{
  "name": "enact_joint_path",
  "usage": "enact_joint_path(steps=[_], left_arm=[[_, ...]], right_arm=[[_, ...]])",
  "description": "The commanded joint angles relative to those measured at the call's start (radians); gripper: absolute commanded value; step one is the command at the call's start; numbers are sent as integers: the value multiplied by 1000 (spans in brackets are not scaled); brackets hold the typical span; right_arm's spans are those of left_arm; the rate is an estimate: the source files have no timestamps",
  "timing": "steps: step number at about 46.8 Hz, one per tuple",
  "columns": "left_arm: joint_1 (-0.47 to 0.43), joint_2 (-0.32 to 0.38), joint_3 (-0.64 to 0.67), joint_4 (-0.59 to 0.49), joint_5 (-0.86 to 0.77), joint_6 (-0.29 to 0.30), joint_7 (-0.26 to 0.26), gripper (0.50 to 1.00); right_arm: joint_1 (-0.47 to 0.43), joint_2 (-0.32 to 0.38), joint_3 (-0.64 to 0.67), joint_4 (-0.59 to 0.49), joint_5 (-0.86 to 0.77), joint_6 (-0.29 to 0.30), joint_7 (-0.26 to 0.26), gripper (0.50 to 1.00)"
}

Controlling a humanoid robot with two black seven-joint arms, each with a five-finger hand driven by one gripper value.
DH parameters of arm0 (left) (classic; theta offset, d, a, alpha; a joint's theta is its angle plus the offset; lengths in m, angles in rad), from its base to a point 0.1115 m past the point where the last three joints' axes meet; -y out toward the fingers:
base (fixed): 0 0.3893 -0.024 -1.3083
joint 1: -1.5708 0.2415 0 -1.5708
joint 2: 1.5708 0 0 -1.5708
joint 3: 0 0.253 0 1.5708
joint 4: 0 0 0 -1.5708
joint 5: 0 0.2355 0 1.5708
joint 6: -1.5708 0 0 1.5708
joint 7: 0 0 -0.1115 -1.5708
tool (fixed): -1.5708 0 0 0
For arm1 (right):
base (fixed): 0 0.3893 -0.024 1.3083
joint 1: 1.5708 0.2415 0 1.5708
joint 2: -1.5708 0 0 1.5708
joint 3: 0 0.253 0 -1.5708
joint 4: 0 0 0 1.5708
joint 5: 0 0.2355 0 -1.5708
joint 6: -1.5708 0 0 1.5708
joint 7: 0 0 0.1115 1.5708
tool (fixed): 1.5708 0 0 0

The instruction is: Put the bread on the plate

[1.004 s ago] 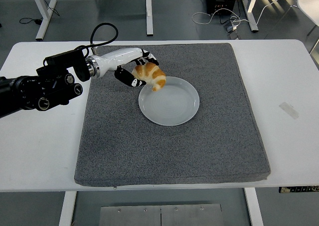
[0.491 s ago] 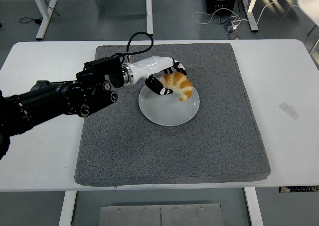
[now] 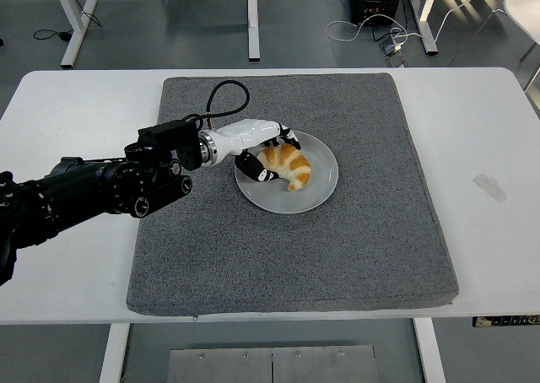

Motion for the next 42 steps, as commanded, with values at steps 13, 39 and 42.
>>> enact_joint_path(steps=[13,39,42], left_arm=[[5,0,0,-2,-1,8,-1,686],[-3,3,-3,-16,-72,8,-9,852],[-1,5,-3,-17,-81,8,-9,877]], right_arm=[[0,0,0,0,0,0,0,1000],[-1,0,0,0,0,0,0,1000],[0,0,0,0,0,0,0,1000]])
